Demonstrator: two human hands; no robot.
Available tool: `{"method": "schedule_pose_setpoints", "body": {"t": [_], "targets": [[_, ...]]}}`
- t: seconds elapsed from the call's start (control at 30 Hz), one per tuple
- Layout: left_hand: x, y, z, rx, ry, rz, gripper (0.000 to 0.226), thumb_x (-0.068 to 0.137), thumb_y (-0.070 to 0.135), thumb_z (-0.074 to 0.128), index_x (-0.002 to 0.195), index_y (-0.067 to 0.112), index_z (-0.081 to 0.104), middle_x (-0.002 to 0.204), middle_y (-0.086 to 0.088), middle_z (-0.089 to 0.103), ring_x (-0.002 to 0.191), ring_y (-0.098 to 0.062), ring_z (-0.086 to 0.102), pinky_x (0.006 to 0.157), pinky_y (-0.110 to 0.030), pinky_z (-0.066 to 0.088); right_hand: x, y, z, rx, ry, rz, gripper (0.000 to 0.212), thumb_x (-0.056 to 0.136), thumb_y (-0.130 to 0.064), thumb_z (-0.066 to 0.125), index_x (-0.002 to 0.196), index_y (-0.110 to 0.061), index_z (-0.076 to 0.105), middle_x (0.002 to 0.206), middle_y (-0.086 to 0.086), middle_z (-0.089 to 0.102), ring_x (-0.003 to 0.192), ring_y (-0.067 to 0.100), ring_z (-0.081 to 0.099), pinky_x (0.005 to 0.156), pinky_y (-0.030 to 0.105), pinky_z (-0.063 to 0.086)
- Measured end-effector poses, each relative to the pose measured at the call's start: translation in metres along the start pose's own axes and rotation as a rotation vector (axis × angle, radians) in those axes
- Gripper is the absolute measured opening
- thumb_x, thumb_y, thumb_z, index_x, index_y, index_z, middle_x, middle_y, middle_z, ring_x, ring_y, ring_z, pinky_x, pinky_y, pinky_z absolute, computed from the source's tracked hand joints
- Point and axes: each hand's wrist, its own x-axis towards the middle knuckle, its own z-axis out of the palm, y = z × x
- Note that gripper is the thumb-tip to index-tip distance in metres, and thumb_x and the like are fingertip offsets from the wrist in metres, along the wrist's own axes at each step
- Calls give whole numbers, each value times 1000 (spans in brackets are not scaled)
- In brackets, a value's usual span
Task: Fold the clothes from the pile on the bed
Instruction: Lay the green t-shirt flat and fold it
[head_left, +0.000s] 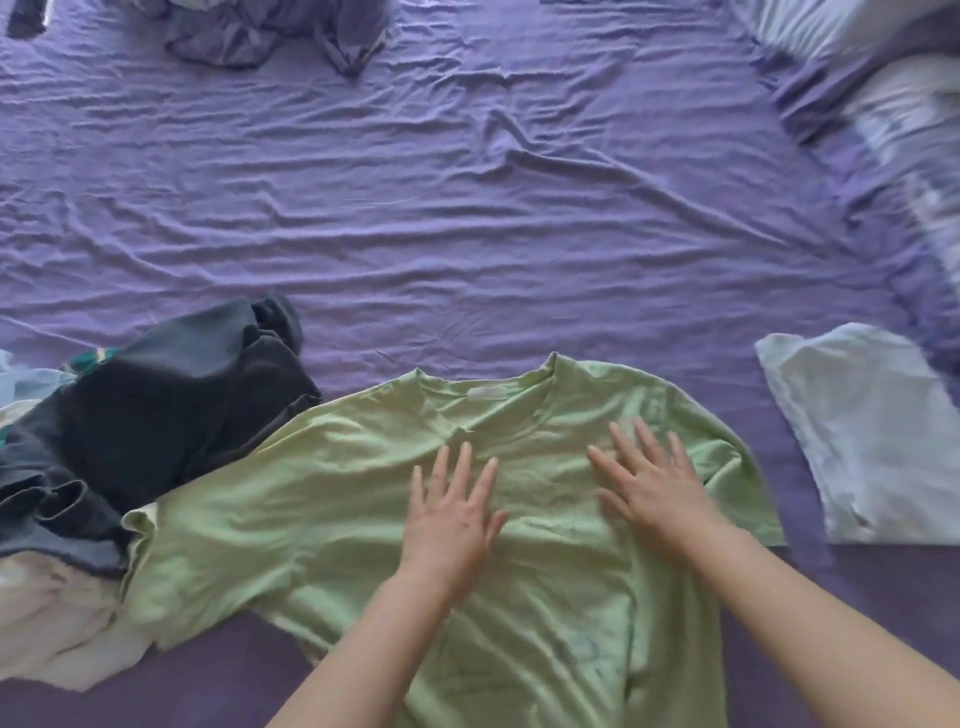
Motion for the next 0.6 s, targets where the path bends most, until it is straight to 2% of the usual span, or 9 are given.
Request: {"method": "schedule_pose_setpoints", "body": {"t": [0.17,0.27,0.33,0.4,0.47,0.53,0.6], "targets": [[32,87,7,0,-109,179,59,98,53,19,150,33,-4,159,-2,-14,144,-25,-18,116,-49,-7,-35,77,19,41,37,128,56,94,-55,8,147,-39,0,159,1,-4,145,25,-7,115,44,6],[49,123,7,43,-126,228,60,98,53,20,150,33,-2,159,-2,-13,145,-26,-17,115,-51,-8,-51,103,27,171,88,191,53,99,-43,28,148,-36,9,159,6,1,145,25,2,114,42,14],[63,142,5,69,-128,245,60,98,53,20,150,32,-2,159,-2,-13,145,-26,-17,114,-51,-8,-59,112,28,292,156,234,54,96,-35,45,146,-29,25,155,19,15,138,34,26,108,43,28],[77,159,2,78,-115,260,60,98,54,20,150,33,-1,159,-1,-13,145,-26,-16,115,-51,-7,-67,117,31,395,247,275,56,90,-32,59,142,-23,39,143,23,40,116,39,51,95,46,41],[91,175,-3,63,-105,273,61,97,55,20,150,33,-1,159,-1,-14,145,-25,-16,115,-51,-6,-72,120,36,484,271,304,64,86,-31,64,143,-24,36,126,12,56,103,32,57,90,44,43],[103,189,-7,57,-91,284,60,97,55,20,150,33,1,159,0,-12,145,-25,-14,115,-50,-4,-74,124,39,652,286,328,71,84,-27,67,145,-24,30,100,0,59,91,21,55,91,39,39],[114,200,-10,61,-46,298,57,99,48,25,150,32,6,160,1,-7,146,-25,-10,115,-50,0,-71,130,39,816,287,338,63,83,-23,68,140,-22,40,81,-10,51,81,14,49,89,33,40]]}}
